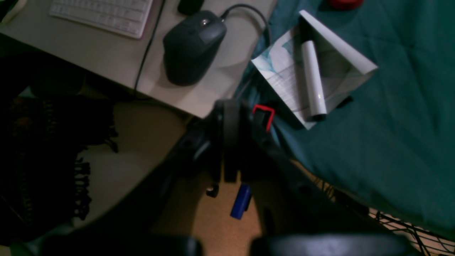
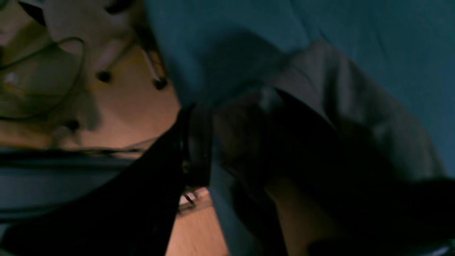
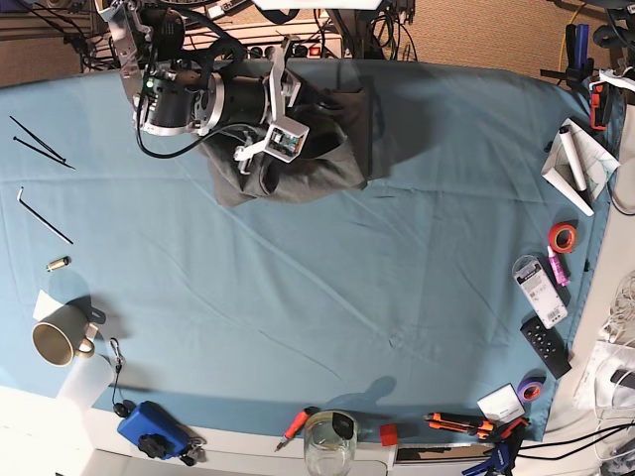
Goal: Fold the T-shirt properly
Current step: 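Lift the end with the right gripper and fold it over the stack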
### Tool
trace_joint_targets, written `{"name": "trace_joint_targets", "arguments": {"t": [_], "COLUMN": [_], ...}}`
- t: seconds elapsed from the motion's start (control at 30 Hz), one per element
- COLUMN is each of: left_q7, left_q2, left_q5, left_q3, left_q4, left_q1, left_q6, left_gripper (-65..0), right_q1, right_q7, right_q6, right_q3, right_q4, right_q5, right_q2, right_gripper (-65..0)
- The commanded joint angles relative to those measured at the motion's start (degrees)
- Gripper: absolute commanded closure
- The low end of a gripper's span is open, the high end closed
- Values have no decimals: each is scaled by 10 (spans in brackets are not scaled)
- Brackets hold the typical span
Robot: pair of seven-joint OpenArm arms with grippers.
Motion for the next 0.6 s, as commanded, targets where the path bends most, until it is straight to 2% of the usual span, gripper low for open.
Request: {"name": "trace_joint_targets", "arguments": {"t": [0.0,0.07,0.17,0.2,0.3,0.33,0.43,0.57], "left_q7": [-14,-14,-13,-12,-12,-12,-12,-12], "left_q2": [-6,-6,-6,-6,-6,-6,-6,-6], "left_q5": [-2,-2,-2,-2,-2,-2,-11,-26], "left_q3": [-4,-4,-4,-4,-4,-4,-4,-4], "left_q4": [9,9,9,9,9,9,9,9], "left_q1": [5,5,5,5,5,5,5,5], "left_q6": [0,0,0,0,0,0,0,0], "left_gripper": [0,0,0,0,0,0,0,0], "right_q1": [9,14,20,19,20,20,19,30], "right_q7": [19,32,42,54,93,96,91,90], "right_q6": [1,1,1,-15,-83,-100,-111,-130], "right_q3": [5,19,75,101,181,202,248,257], "right_q4": [20,44,88,100,104,104,100,52], "right_q5": [30,41,26,9,-50,-64,-88,-138], "right_q2": [2,-2,-24,-33,-47,-47,-41,-30], "right_gripper": [-175,-173,-170,-161,-21,0,0,0]}}
